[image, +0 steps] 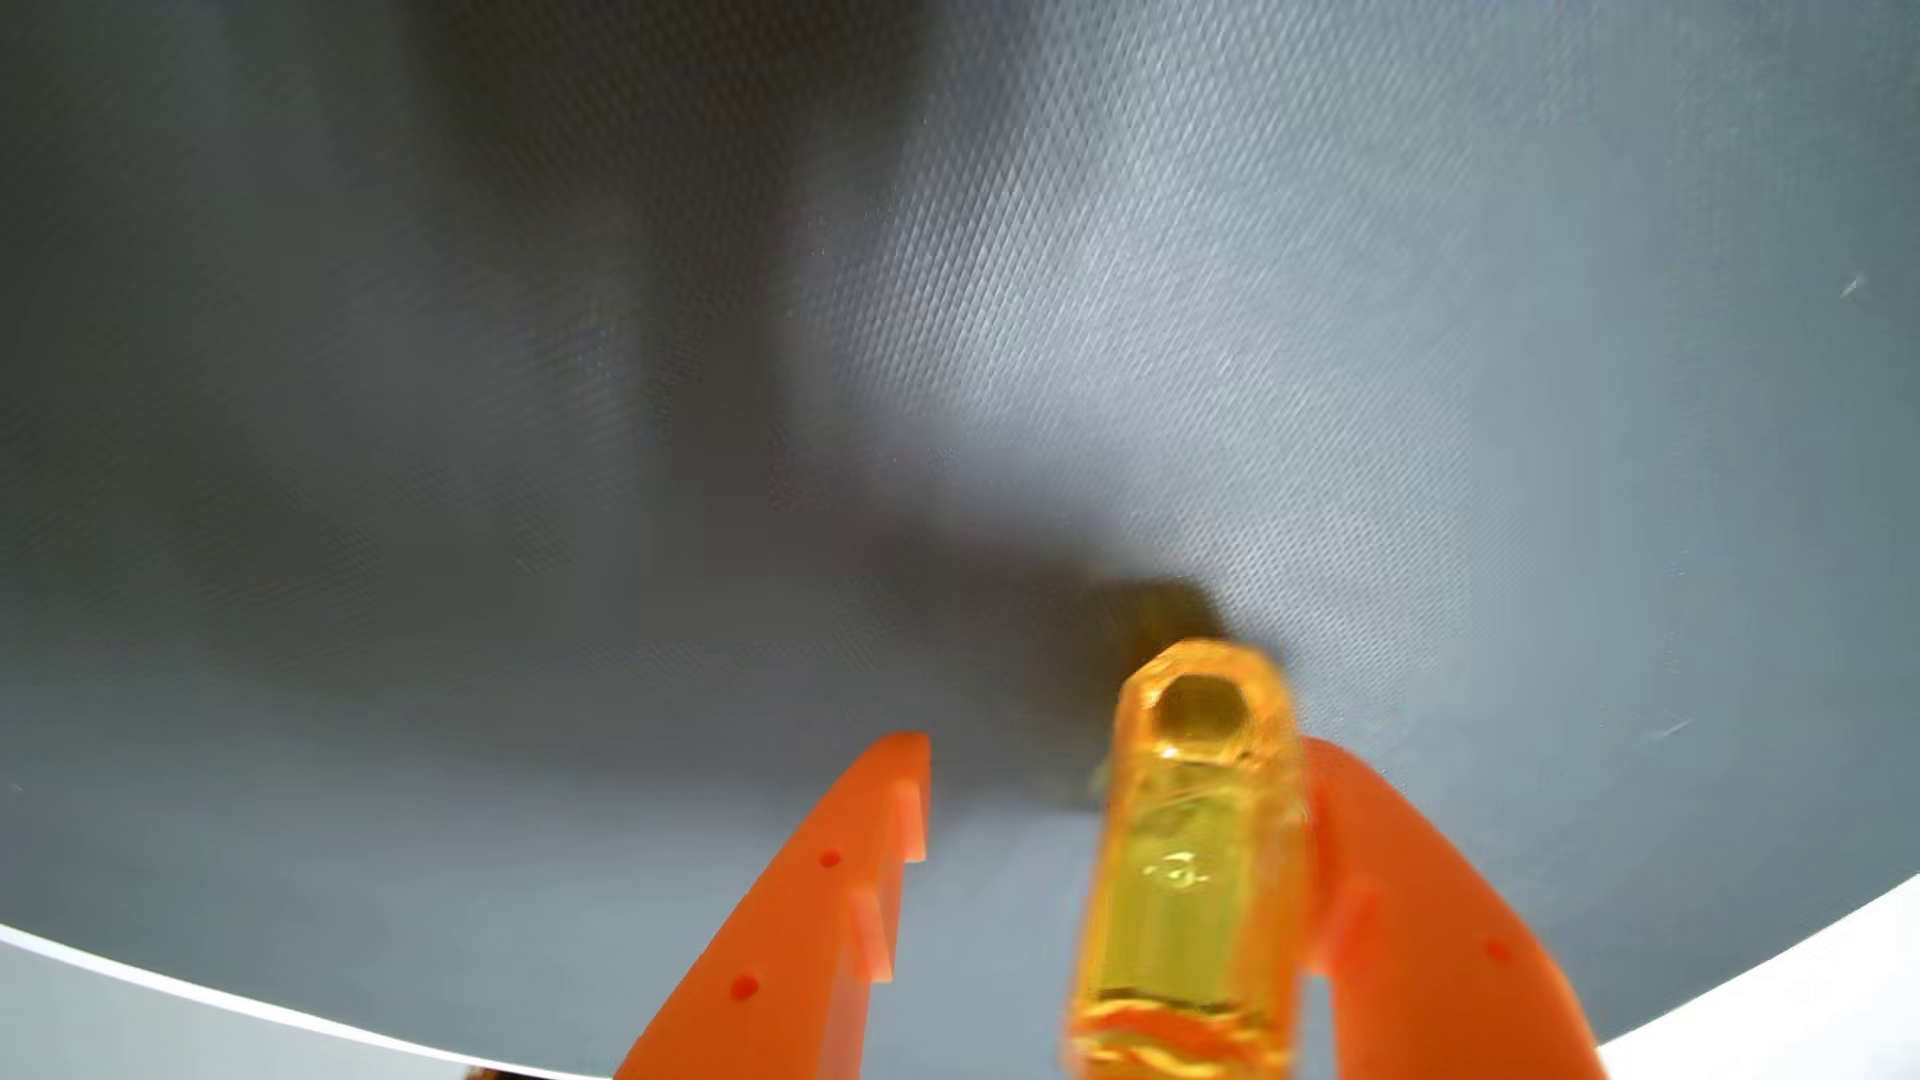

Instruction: Grab the eyedrops

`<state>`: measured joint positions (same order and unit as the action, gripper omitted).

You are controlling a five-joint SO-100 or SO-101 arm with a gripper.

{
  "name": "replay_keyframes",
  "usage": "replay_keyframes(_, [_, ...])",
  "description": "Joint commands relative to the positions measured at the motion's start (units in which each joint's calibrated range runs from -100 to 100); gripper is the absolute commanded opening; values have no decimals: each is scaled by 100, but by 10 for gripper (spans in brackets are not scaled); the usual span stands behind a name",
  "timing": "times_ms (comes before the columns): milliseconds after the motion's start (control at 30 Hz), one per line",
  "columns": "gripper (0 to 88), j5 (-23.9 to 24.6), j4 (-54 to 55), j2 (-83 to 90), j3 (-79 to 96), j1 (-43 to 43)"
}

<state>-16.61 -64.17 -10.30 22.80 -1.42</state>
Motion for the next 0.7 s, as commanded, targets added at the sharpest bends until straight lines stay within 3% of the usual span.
replay_keyframes(0, [126,99,103,15,-87,-57])
replay_keyframes(133, [47,167,216,15,-87,-65])
replay_keyframes(300, [10,167,216,15,-96,-65])
replay_keyframes(667, [36,208,207,15,-96,-65])
